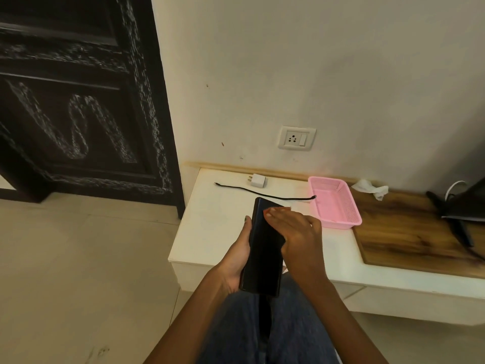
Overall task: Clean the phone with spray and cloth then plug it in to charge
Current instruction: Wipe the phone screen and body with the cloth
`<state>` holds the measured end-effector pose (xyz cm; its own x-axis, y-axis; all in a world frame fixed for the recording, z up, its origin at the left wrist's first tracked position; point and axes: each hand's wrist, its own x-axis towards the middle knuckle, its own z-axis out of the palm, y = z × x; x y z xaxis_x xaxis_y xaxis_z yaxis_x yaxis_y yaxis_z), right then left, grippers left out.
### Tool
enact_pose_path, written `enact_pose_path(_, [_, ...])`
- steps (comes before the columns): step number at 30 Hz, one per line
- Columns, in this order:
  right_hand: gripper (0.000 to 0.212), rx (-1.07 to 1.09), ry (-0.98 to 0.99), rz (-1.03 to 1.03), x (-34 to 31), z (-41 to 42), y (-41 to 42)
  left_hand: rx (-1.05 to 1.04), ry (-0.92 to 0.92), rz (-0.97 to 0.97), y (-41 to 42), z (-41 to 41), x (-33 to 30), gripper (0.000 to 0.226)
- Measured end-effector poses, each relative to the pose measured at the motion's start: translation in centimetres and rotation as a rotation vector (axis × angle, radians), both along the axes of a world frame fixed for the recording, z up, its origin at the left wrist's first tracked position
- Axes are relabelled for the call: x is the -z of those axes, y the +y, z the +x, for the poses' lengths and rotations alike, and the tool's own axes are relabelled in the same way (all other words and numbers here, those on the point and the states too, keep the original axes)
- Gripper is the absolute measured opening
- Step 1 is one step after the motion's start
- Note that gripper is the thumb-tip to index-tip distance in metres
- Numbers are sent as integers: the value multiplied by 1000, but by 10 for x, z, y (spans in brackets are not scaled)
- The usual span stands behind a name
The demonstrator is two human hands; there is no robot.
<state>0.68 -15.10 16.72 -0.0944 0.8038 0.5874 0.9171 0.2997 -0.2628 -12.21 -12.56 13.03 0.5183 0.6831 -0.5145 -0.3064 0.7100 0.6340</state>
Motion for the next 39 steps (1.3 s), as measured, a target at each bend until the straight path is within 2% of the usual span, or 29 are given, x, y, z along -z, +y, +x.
enact_pose_path(4, [62,106,53,-25,-6,-3,7,4,8,20,-3,5,0,70])
enact_pose_path(7, [66,57,31,-10,-5,-11,5,-10,6,36,2,2,-2,62])
enact_pose_path(10, [64,-5,-8,-5,-3,-7,0,-20,18,36,5,-3,1,64])
enact_pose_path(15, [60,110,44,-21,-12,-6,9,-15,26,34,1,5,0,65])
enact_pose_path(21, [57,-7,0,15,-7,-2,0,-5,-16,35,3,1,-2,65])
enact_pose_path(27, [60,96,50,6,-16,-3,8,-11,36,45,-1,9,-5,69])
enact_pose_path(33, [52,6,34,43,-12,-4,1,-11,-3,44,1,5,-6,62])
enact_pose_path(39, [62,100,28,15,-16,-9,11,-17,47,55,0,10,-10,63])
